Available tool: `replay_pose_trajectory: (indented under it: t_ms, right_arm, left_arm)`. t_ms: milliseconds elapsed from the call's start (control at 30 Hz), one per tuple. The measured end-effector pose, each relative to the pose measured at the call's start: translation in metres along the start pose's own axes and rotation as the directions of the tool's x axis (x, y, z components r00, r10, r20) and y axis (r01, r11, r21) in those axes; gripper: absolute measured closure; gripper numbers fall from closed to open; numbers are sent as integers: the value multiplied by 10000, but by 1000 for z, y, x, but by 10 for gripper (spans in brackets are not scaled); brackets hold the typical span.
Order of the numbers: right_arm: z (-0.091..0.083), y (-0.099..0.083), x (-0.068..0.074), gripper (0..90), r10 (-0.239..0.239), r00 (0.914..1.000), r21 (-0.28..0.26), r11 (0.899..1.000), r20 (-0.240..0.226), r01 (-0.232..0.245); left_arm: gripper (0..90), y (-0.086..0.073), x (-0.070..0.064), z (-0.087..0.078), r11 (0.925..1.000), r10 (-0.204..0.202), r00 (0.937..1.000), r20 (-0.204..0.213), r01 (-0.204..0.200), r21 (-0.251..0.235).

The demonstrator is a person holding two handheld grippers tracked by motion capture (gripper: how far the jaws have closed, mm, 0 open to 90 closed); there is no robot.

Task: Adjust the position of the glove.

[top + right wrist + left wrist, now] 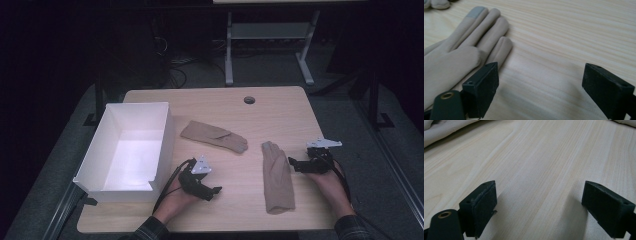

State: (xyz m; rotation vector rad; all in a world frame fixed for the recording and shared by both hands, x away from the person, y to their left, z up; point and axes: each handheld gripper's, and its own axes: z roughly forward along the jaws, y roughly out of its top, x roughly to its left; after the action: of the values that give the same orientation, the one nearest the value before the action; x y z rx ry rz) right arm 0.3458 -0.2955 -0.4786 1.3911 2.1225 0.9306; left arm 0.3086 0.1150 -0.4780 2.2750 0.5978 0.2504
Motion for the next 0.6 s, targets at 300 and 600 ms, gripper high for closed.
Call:
replay_pose_trajectory:
  t_ms: [300, 600]
  right_arm:
    - [4, -2, -7, 129, 340, 9992, 158, 9993, 196, -343]
    - [4, -2, -9, 129, 444, 9990, 204, 9988, 67, -446]
  left_arm:
    - [147, 4, 0, 1, 9998, -172, 9997, -177, 174, 130]
    - [634, 30, 15, 8, 9951, -753, 9957, -549, 785, 595]
